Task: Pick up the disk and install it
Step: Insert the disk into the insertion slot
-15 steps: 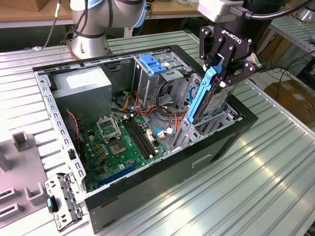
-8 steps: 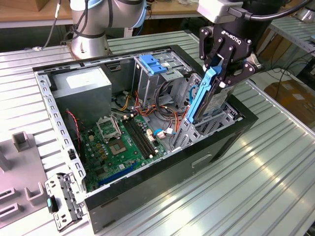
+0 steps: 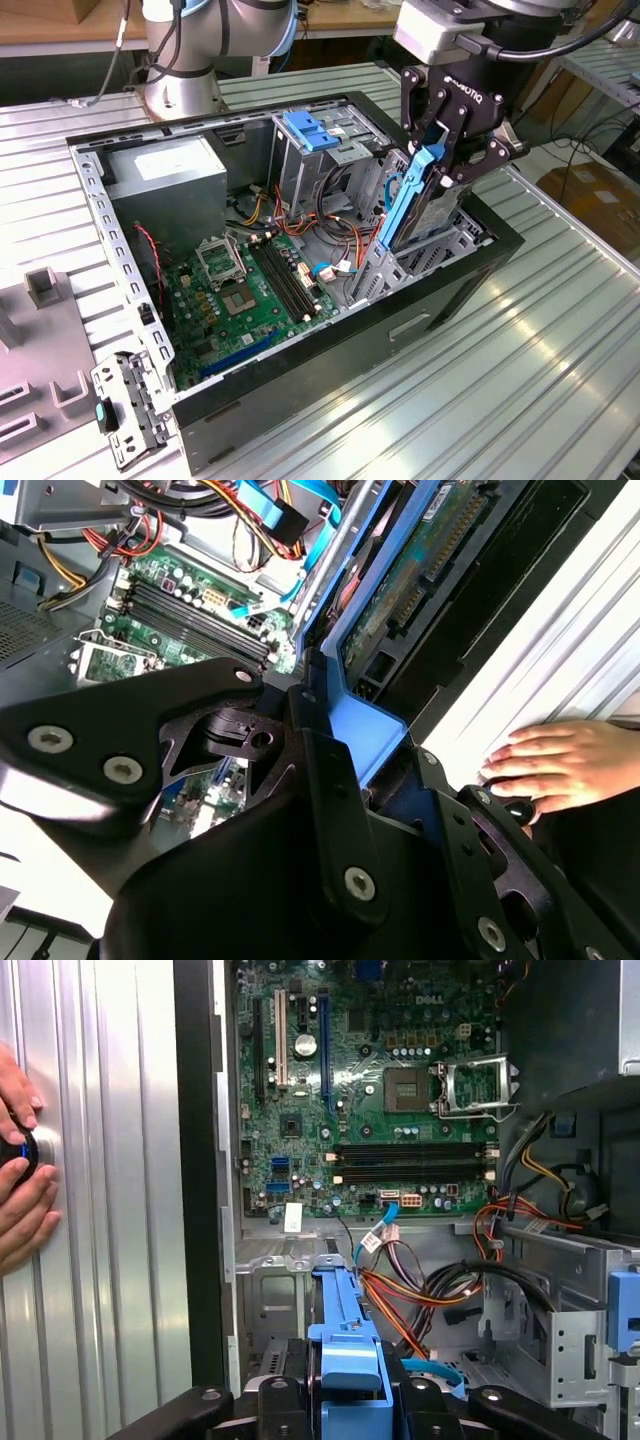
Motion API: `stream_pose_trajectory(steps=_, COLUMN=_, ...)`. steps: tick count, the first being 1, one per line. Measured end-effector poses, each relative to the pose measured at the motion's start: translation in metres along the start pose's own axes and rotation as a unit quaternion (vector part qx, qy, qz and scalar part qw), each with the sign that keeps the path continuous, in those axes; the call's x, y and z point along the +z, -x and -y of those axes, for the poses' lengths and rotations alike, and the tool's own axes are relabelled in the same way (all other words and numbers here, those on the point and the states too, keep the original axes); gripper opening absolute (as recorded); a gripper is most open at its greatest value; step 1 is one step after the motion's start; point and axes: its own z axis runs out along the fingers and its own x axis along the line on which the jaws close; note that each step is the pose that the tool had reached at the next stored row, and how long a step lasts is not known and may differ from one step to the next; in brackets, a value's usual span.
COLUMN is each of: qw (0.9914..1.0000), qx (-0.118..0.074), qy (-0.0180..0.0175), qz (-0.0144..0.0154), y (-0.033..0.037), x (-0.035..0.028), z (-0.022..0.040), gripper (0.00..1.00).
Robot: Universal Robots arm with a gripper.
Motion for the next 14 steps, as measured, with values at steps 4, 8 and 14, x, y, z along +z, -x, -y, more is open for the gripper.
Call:
stream_pose_trajectory(steps=4, qw=1.0, qx=0.0, qy=0.0, qz=0.0, y=0.0, x=0.0078, z=-0.0003, gripper=0.37)
stream_pose_trajectory(steps=8, qw=1.0, qx=0.0, qy=0.0, qz=0.0, y=0.0001, x=0.0152, z=-0.0006, gripper=0.37)
stream_pose_trajectory(steps=14, qw=1.0, qx=0.0, qy=0.0, qz=0.0, y=0.0001, x=0.0232, z=-0.001, gripper=0.37)
